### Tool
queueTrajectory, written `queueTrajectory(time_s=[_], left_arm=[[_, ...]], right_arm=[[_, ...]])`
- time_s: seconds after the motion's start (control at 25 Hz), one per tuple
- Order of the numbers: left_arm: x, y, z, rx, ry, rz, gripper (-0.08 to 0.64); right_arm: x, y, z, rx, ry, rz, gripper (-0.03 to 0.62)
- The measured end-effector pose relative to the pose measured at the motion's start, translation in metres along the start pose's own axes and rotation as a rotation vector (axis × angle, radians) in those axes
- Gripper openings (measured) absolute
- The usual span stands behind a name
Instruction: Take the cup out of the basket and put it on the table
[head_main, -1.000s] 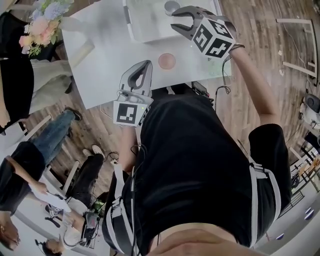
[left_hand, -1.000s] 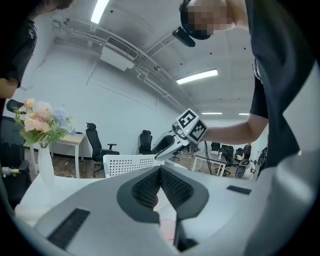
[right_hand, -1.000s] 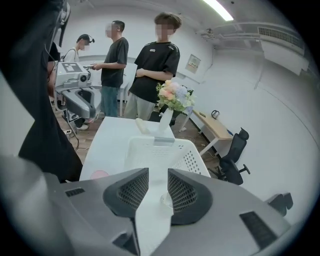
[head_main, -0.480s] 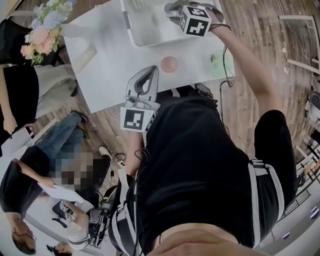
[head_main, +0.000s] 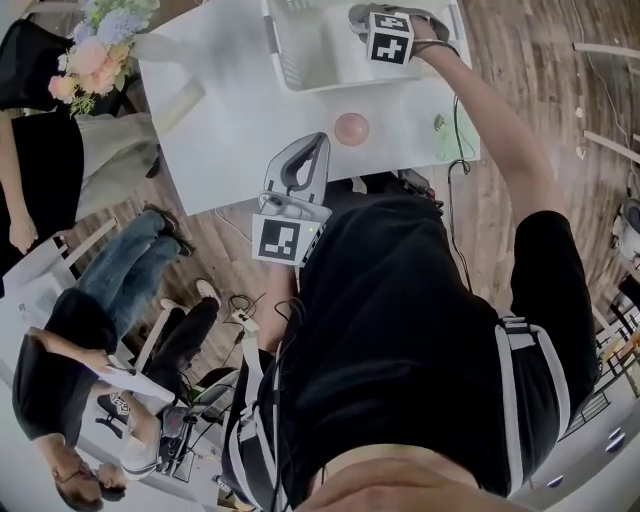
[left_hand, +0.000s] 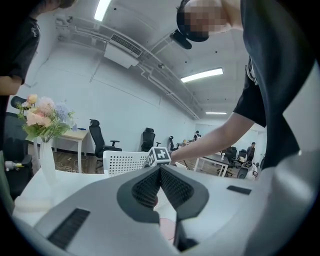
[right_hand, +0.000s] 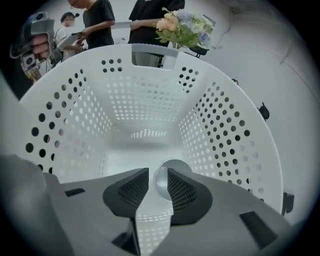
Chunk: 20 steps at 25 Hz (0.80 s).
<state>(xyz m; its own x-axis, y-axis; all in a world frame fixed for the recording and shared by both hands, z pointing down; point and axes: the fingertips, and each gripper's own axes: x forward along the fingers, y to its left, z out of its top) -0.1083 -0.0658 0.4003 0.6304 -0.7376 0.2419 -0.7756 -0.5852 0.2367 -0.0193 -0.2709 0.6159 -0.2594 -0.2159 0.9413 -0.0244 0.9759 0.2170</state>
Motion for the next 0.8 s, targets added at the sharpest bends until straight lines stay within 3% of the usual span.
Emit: queueTrajectory(time_s=[0.32, 0.36, 0.44, 0.8], left_arm=[[-0.004, 0.008, -0.005, -0.013, 0.019, 0.036, 0.02], [-0.005, 0.008, -0.005, -0.013, 0.021, 0.039, 0.02], [-0.006, 0.009, -0.006, -0.009, 0.02, 0.041, 0.02], [-0.007, 0.008, -0.003, -0.005, 0.003, 0.037, 0.02]], right_arm=[[0.026, 0.0, -0.011, 0.014, 0.05, 0.039, 0.127], [0.027, 0.0, -0.012, 0.011, 0.052, 0.033, 0.12], [0.028, -0.002, -0.013, 0.001, 0.054, 0.014, 0.038], [0.023, -0.001, -0.013, -0.002, 0.042, 0.002, 0.028]])
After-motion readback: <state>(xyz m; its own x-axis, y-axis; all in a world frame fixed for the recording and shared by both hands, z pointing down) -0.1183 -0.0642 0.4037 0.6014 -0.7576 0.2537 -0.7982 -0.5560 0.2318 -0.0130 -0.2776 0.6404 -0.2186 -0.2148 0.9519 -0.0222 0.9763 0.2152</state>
